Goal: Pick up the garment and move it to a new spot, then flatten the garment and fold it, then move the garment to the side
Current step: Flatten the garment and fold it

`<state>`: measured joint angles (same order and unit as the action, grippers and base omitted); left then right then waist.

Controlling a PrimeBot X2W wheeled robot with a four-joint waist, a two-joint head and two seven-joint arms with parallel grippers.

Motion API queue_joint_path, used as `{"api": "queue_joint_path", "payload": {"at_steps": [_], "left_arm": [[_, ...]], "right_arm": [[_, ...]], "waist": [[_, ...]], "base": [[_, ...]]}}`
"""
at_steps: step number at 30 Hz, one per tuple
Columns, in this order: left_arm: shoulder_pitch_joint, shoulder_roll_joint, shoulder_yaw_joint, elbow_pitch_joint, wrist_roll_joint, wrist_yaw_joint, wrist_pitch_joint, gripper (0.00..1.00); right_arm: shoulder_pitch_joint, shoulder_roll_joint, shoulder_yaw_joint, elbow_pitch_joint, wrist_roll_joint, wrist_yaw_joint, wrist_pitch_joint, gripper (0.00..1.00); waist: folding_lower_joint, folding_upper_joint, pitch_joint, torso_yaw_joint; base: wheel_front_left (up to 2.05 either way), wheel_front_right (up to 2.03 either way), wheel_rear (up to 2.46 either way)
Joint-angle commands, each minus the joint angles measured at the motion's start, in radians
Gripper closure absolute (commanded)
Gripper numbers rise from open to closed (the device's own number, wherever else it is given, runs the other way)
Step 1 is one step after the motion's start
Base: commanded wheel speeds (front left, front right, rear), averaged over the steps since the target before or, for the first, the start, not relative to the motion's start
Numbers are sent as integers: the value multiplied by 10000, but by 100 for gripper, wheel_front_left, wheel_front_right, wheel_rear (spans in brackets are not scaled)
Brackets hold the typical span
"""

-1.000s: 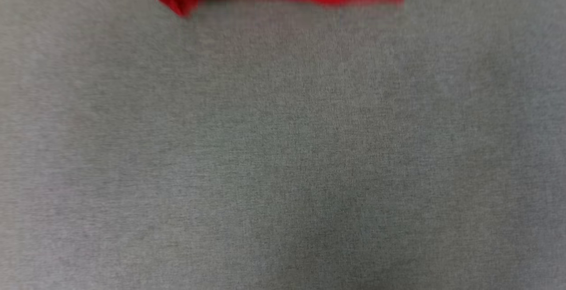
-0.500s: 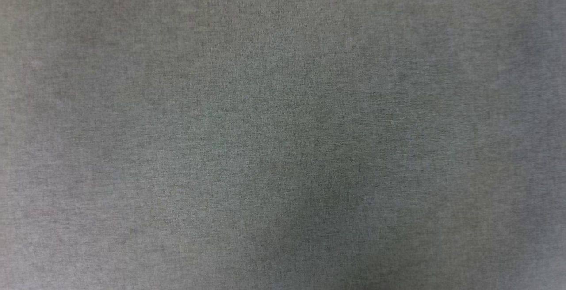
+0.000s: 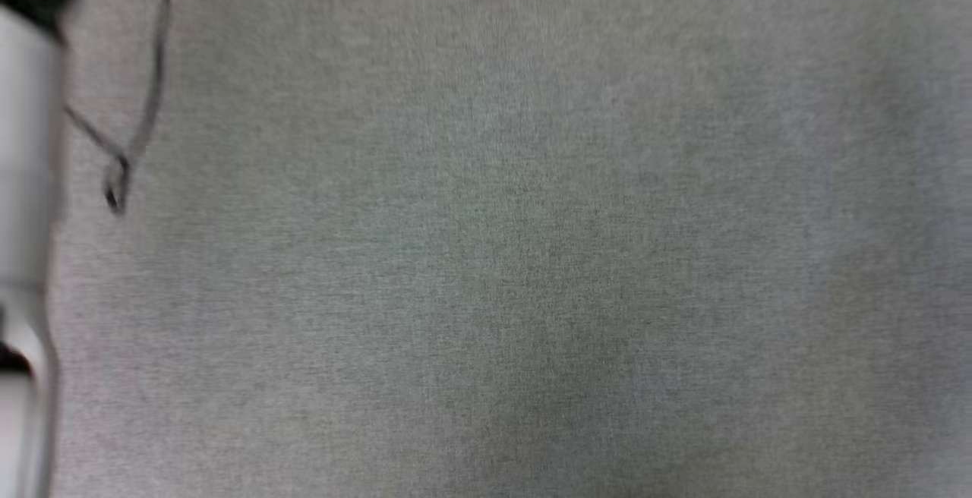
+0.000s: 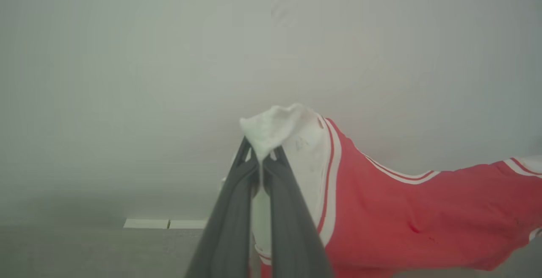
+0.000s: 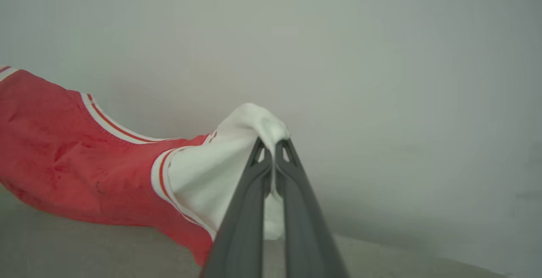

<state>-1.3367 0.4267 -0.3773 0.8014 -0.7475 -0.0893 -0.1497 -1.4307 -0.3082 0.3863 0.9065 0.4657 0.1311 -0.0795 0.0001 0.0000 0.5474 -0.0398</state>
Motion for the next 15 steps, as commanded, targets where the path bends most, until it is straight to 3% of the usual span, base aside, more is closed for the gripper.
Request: {"api": "queue_joint_path", "payload": {"at_steps": [1, 4, 10, 11, 15], "left_arm": [[788, 20, 57, -133, -152, -57, -188, 100], [2356, 101, 101, -442, -417, -116, -454, 100], [5549, 331, 239, -1484, -811, 166, -769, 100], [5549, 331, 239, -1484, -811, 166, -769, 100], [7606, 593, 283, -2444, -992, 620, -739, 100]], "right_arm": [[859, -150, 159, -257, 315, -7, -12, 100], [2482, -378, 434, -880, 711, -7, -56, 100], [5731, -813, 242, -2342, 1039, -7, 239, 100], [5731, -813, 242, -2342, 1039, -7, 239, 100], [7651, -906, -219, -3340, 776, -7, 746, 100]], "waist": [[-1, 0, -773, 62], [-1, 0, -1520, 60], [-1, 0, -2877, 35], [-1, 0, -2877, 35], [-1, 0, -3576, -20]], "base": [[0, 0, 0], [0, 0, 0], [0, 0, 0], [0, 0, 0], [0, 0, 0]]}}
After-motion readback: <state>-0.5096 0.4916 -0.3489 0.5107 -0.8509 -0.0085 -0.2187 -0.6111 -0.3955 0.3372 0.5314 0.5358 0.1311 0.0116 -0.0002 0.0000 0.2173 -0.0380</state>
